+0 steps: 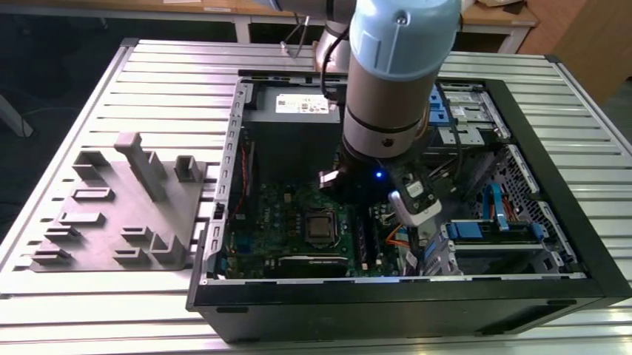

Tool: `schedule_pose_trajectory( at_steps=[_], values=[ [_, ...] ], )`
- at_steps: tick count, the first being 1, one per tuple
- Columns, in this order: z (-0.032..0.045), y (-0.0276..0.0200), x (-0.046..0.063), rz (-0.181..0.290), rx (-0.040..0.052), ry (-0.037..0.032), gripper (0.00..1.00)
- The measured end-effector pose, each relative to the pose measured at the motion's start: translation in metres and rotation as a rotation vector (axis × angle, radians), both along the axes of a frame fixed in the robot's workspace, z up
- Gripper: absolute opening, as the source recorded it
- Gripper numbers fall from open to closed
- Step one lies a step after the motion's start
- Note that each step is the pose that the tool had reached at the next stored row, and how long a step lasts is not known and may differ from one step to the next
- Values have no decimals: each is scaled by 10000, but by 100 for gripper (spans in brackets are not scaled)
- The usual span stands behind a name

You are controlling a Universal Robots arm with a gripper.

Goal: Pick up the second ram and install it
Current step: 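Insert the second ram into the second slot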

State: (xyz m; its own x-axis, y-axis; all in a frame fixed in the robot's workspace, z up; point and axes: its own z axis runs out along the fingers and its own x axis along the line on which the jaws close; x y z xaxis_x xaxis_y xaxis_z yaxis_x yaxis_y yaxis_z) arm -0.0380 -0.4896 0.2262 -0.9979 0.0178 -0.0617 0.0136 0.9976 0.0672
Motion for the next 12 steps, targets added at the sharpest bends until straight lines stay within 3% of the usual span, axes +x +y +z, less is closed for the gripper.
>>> schedule_pose_trajectory(
  at_steps=[12],
  values=[
    [200,0,0,0,1,0,16]
  ],
)
